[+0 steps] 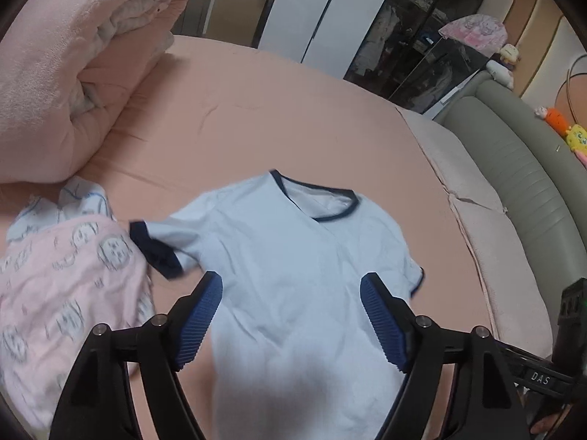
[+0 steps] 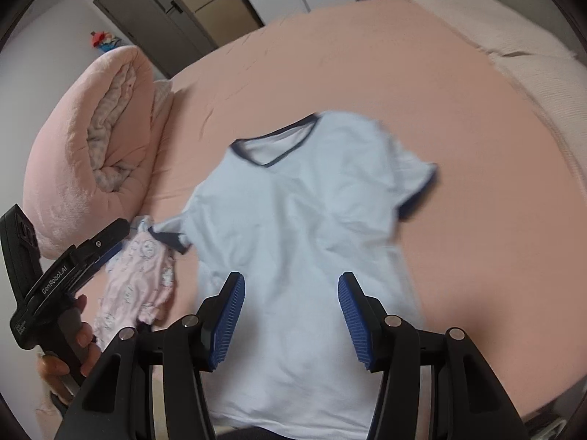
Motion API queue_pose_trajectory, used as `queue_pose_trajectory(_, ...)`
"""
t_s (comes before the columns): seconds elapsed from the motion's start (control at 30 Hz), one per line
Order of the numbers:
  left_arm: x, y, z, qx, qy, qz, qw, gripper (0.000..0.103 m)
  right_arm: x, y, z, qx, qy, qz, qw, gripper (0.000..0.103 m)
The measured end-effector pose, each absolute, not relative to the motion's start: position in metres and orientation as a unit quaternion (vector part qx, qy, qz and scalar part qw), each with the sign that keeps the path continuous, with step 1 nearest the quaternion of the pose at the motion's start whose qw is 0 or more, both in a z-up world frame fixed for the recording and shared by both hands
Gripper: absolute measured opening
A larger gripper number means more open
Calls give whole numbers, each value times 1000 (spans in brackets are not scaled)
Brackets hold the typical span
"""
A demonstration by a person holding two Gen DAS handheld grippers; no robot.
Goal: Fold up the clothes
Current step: 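Move both open grippers back from the flat shirt, then grasp the shirt's navy-trimmed sleeve edge with the right gripper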
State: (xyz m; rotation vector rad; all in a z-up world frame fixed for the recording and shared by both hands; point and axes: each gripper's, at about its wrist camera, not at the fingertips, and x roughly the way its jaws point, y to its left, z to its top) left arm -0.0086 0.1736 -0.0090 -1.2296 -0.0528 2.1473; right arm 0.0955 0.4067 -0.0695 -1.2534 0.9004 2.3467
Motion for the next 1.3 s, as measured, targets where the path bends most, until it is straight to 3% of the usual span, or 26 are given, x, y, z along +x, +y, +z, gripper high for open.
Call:
queue_pose_trajectory(0.37,82,170,95,-400,11,860,317,78,210,409,-8,-365,299,861,188,53)
queue_pose_trajectory(0.5,104,160,136,-351,43,887,297,78,238,399,22,-324,294,880,186,67)
queue_pose_trajectory(0.73,125,131,182,-297,38,909,289,80,266,388,66,-279,276,895,214,67)
queue_pose_trajectory(0.93,121,146,170,-314,57,892,320,84,275,398,84,-264,272,893,242,70)
queue_pose_trajectory(1.13,105,200,124,-357,79,862,350,84,251,431,71,-292,267,880,263,70)
queue_pose_trajectory(1.3,94,274,74,-364,144,845,365,84,220,470,44,-312,288,866,264,70)
